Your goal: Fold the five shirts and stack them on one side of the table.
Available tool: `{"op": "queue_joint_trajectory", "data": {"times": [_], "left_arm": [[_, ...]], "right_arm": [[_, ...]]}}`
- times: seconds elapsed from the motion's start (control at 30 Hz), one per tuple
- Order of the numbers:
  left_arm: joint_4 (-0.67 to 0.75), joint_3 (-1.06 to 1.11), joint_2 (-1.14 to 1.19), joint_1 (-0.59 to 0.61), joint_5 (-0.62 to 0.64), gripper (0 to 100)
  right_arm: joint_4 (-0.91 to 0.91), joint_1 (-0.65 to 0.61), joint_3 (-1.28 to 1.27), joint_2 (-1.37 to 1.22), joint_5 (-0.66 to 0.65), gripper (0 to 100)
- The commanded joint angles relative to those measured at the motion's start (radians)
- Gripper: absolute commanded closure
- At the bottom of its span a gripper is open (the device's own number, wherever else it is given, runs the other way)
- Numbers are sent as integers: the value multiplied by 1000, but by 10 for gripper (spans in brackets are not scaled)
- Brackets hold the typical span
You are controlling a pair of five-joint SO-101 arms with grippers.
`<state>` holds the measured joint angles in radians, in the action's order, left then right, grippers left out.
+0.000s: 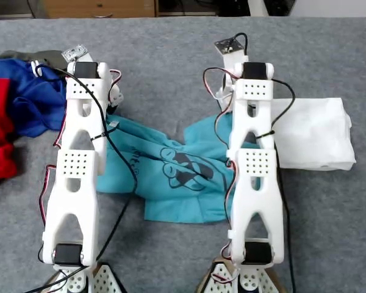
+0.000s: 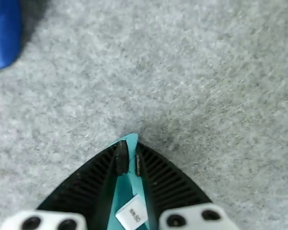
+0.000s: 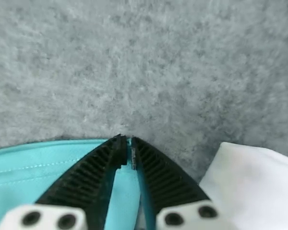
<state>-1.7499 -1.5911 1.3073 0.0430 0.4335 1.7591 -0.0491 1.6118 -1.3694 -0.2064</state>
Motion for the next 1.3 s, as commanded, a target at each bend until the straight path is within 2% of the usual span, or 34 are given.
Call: {"op": "queue_joint_trajectory", "data": {"times": [0.0,0.13,0.27,0.7,1.0,1.13,1.27], "left_arm": [[-9,-84,-64,49,-57,980],[-12,-81,-151,103,-114,980],[-12,-38,-338,115,-189,980],[-12,397,-1115,117,-328,980],[-9,655,-1684,117,-347,980],[-9,726,-1828,118,-347,980],[-9,775,-1910,118,-344,980]], "right_arm": [[21,-53,56,156,8,996],[26,-53,56,297,57,996],[15,-70,56,493,55,996],[6,-79,53,1102,12,996],[9,-107,51,1374,12,996],[6,-113,12,1440,12,996],[-37,-196,-41,1497,12,996]]}}
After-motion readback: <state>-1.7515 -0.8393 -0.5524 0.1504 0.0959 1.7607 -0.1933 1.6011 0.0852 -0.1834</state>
